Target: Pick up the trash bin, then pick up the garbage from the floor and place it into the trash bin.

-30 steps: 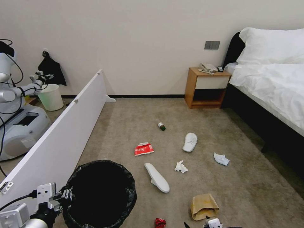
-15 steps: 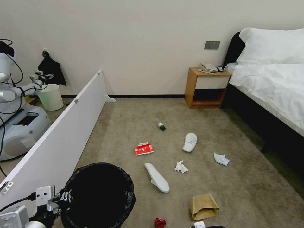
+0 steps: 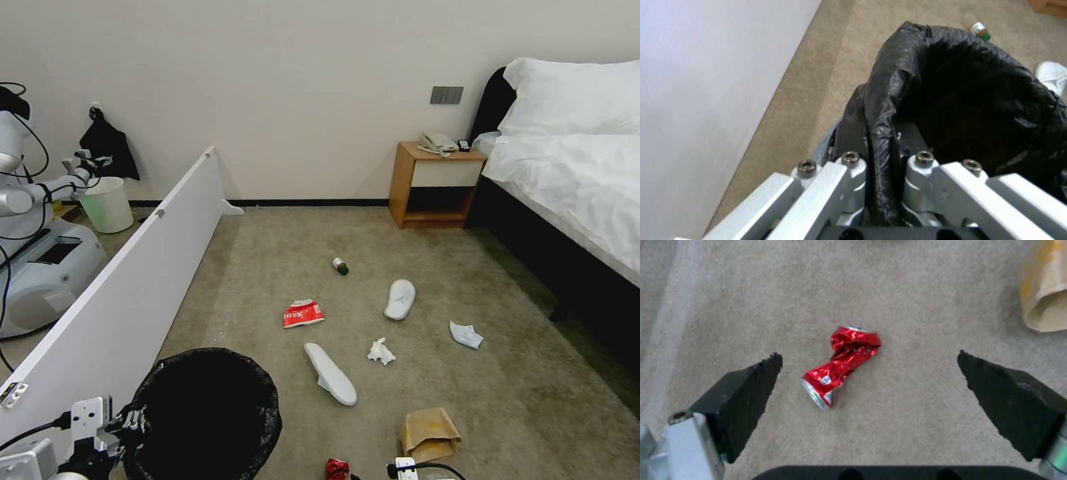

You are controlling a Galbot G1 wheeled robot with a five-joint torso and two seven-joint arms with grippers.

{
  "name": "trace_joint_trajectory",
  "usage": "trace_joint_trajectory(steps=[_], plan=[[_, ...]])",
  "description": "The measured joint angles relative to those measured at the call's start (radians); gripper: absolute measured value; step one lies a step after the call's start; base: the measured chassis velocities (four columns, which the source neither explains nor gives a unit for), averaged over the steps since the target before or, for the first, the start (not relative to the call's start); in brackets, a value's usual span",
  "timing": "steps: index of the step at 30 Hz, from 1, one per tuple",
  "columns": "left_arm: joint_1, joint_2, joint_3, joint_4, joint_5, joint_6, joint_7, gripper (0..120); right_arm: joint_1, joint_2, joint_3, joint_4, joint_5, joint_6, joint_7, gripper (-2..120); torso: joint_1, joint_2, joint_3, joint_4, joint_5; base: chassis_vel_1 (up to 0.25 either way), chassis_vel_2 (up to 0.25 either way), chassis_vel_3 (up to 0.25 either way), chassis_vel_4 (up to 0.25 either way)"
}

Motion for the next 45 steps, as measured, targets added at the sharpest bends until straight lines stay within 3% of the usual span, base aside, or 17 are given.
trace_joint_trajectory(steps=[7,21,45], plan=[[0.005,-0.005,0.0,0.0,0.005,0.0,0.0,5,0.047,0.026,-0.028,-0.051,0.037,-0.02,0.014,100,0.0,0.0,0.0,0.0,0.0,0.0,0.0,0.0,0.0],[0.009,-0.008,0.0,0.0,0.009,0.0,0.0,5,0.134,0.152,-0.078,-0.185,0.061,-0.05,0.067,100,0.0,0.0,0.0,-0.0001,0.0,0.0,0.0,0.0,0.0],[0.01,-0.008,0.002,0.0,0.01,-0.001,0.001,5,0.227,0.271,-0.076,-0.362,0.064,-0.057,0.104,100,0.0,0.0,0.0,0.0,0.0,0.0,0.0,0.0,0.0]])
